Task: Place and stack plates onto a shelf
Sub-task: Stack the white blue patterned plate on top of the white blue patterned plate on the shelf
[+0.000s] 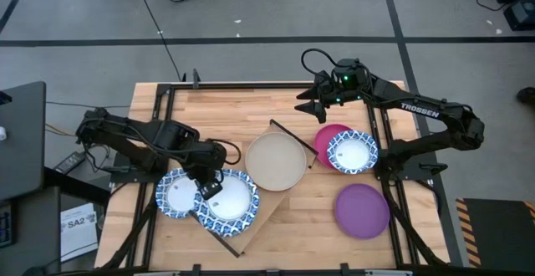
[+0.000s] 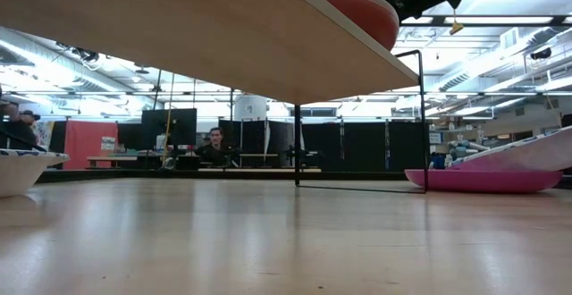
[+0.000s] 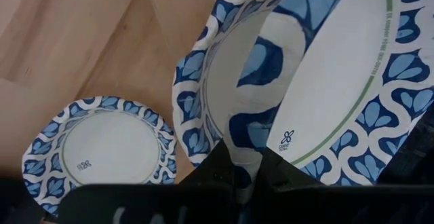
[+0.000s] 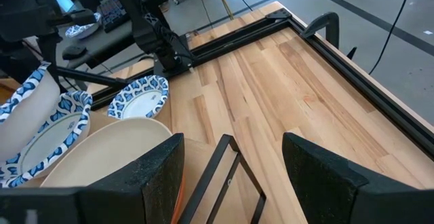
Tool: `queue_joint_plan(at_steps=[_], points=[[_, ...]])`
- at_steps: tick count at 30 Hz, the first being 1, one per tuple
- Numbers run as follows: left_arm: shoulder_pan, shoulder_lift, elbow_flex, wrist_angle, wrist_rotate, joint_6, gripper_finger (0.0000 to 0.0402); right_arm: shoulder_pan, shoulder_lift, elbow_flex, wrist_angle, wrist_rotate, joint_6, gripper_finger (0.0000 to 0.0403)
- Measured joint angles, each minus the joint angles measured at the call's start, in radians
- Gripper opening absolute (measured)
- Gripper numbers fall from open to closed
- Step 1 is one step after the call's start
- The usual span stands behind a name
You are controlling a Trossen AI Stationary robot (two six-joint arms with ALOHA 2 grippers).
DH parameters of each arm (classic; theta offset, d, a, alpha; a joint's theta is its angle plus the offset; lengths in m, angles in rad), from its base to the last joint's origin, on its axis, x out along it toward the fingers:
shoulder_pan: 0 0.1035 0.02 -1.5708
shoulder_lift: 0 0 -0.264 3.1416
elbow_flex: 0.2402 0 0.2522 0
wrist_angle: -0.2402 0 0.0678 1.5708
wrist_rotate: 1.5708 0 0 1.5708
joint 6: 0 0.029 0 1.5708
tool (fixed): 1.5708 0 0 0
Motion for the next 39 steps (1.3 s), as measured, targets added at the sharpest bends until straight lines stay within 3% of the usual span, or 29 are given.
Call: queue_joint_plan(at_steps=[7, 27, 33, 39], points=[[-0.001, 0.000, 0.000, -0.003, 0.000, -0.001, 0.0020, 0.000, 0.000, 0.000, 0.000, 0.000, 0.000, 0.0254], [-0.001, 0.000, 0.000, -0.003, -0.023, 0.050, 0.0138, 0.000, 0.000, 0.000, 0.000, 0.000, 0.000, 0.0254], [0.024, -0.003, 0.001, -0.002, 0.102, 0.055, 0.0146, 0.000, 0.000, 0.000, 0.000, 0.000, 0.000, 0.0254], [0.023, -0.003, 0.001, -0.010, 0.129, 0.103, 0.0146, 0.000, 0.000, 0.000, 0.000, 0.000, 0.000, 0.0254]])
